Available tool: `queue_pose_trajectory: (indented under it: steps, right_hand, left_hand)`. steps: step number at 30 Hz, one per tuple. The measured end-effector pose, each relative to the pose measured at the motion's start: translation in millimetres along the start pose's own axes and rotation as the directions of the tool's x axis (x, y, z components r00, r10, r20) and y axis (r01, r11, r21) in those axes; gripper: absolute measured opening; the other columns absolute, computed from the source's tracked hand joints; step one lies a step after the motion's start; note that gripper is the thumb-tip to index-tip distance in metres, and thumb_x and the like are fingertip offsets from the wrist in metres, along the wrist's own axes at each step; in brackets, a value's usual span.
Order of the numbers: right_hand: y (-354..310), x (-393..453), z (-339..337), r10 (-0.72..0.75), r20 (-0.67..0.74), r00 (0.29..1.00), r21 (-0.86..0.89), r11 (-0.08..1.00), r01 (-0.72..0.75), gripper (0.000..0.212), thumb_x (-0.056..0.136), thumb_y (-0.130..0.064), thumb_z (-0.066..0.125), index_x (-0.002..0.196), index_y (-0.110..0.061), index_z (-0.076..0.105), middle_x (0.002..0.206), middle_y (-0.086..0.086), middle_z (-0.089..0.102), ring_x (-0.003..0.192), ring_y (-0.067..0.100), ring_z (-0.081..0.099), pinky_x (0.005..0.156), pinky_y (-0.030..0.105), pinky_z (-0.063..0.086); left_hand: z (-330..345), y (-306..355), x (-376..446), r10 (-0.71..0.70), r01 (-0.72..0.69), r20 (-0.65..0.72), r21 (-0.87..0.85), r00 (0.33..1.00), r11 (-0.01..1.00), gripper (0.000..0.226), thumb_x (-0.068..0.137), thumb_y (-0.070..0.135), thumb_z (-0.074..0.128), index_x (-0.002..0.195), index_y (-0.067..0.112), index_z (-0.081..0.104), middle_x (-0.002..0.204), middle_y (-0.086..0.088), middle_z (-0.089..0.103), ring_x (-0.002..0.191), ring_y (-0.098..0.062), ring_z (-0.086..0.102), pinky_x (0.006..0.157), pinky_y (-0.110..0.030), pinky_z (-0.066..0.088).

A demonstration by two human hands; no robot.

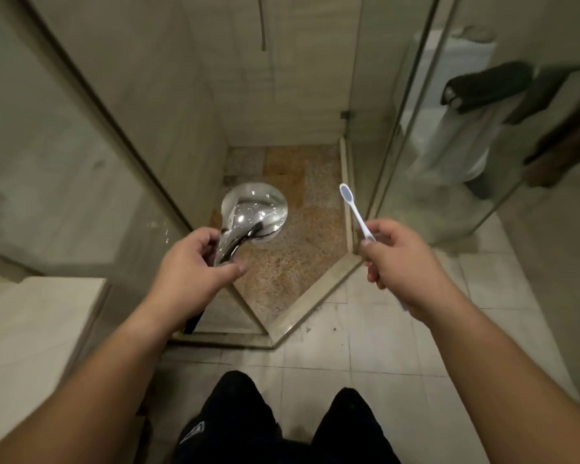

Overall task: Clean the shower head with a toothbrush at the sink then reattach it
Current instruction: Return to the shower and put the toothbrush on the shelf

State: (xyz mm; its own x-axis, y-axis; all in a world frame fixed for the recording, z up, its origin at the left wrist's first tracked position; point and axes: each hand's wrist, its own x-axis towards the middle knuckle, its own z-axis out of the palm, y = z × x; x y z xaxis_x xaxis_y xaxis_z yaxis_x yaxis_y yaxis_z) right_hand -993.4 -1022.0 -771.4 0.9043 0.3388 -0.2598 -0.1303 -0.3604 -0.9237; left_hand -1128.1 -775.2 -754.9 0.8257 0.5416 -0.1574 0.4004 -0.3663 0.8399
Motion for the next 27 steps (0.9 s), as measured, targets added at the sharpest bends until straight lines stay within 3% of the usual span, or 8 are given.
queue_pose_trajectory:
  steps: [6, 9, 12, 14, 16, 19, 27]
  right_hand:
    - [6, -28, -83, 0.062, -0.08, 0.995, -0.126, 0.989, -0.072, 0.015, 0.094, -0.02, 0.056, 0.103, -0.03, 0.062, 0.081, 0.002, 0.062, 0.058, 0.018, 0.06, 0.056, 0.038, 0.048]
    - [21, -35, -106, 0.133, -0.109, 0.985, -0.115, 0.983, -0.145, 0.015, 0.094, -0.017, 0.055, 0.099, -0.028, 0.063, 0.078, 0.004, 0.061, 0.056, 0.019, 0.058, 0.059, 0.04, 0.049]
    - [26, -19, -114, 0.183, -0.102, 0.978, -0.133, 0.972, -0.195, 0.015, 0.094, -0.016, 0.054, 0.096, -0.027, 0.064, 0.078, 0.006, 0.06, 0.055, 0.018, 0.057, 0.058, 0.039, 0.048]
    - [26, 3, -114, 0.177, -0.076, 0.981, -0.158, 0.969, -0.187, 0.016, 0.094, -0.017, 0.054, 0.095, -0.029, 0.064, 0.078, 0.005, 0.06, 0.055, 0.017, 0.058, 0.058, 0.038, 0.049]
    - [21, 30, -110, 0.161, -0.049, 0.986, -0.175, 0.97, -0.167, 0.016, 0.094, -0.017, 0.054, 0.097, -0.029, 0.064, 0.08, 0.004, 0.06, 0.056, 0.017, 0.058, 0.058, 0.038, 0.049]
    - [6, 77, -103, 0.132, -0.016, 0.991, -0.2, 0.971, -0.133, 0.015, 0.094, -0.019, 0.055, 0.098, -0.029, 0.065, 0.082, 0.005, 0.061, 0.056, 0.016, 0.059, 0.06, 0.041, 0.05]
    - [-14, 168, -82, 0.148, 0.023, 0.989, -0.159, 0.977, -0.143, 0.016, 0.094, -0.018, 0.056, 0.097, -0.03, 0.066, 0.074, 0.003, 0.06, 0.056, 0.016, 0.058, 0.057, 0.038, 0.048]
  left_hand:
    - [17, 30, -11, -0.122, 0.116, -0.085, -0.075, 0.989, 0.99, 0.027, 0.082, 0.008, 0.082, 0.098, 0.02, 0.065, 0.079, -0.005, 0.07, 0.067, -0.018, 0.063, 0.066, -0.043, 0.058]
    - [19, 23, -17, -0.167, 0.154, -0.114, -0.113, 0.979, 0.982, 0.024, 0.082, 0.005, 0.081, 0.098, 0.021, 0.071, 0.08, -0.006, 0.071, 0.068, -0.021, 0.063, 0.063, -0.034, 0.057]
    - [20, 9, -15, -0.218, 0.203, -0.12, -0.122, 0.969, 0.971, 0.024, 0.08, 0.002, 0.081, 0.094, 0.02, 0.074, 0.071, 0.005, 0.074, 0.062, -0.012, 0.064, 0.06, -0.02, 0.05]
    - [26, -2, -11, -0.267, 0.245, -0.123, -0.167, 0.956, 0.955, 0.025, 0.08, -0.002, 0.08, 0.093, 0.019, 0.074, 0.076, 0.002, 0.077, 0.063, -0.011, 0.064, 0.056, -0.014, 0.047]
    - [35, -14, -2, -0.315, 0.278, -0.124, -0.251, 0.941, 0.927, 0.028, 0.081, -0.005, 0.079, 0.091, 0.02, 0.075, 0.083, -0.006, 0.077, 0.071, -0.019, 0.065, 0.062, -0.022, 0.052]
    - [50, -17, 24, -0.35, 0.307, -0.111, -0.286, 0.93, 0.907, 0.029, 0.081, -0.005, 0.078, 0.089, 0.023, 0.076, 0.081, -0.003, 0.076, 0.074, -0.02, 0.066, 0.073, -0.035, 0.052]
    - [64, 35, 154, -0.291, 0.259, -0.059, -0.316, 0.955, 0.913, 0.022, 0.085, -0.002, 0.074, 0.093, 0.018, 0.072, 0.074, -0.002, 0.067, 0.064, -0.018, 0.061, 0.062, -0.037, 0.054]
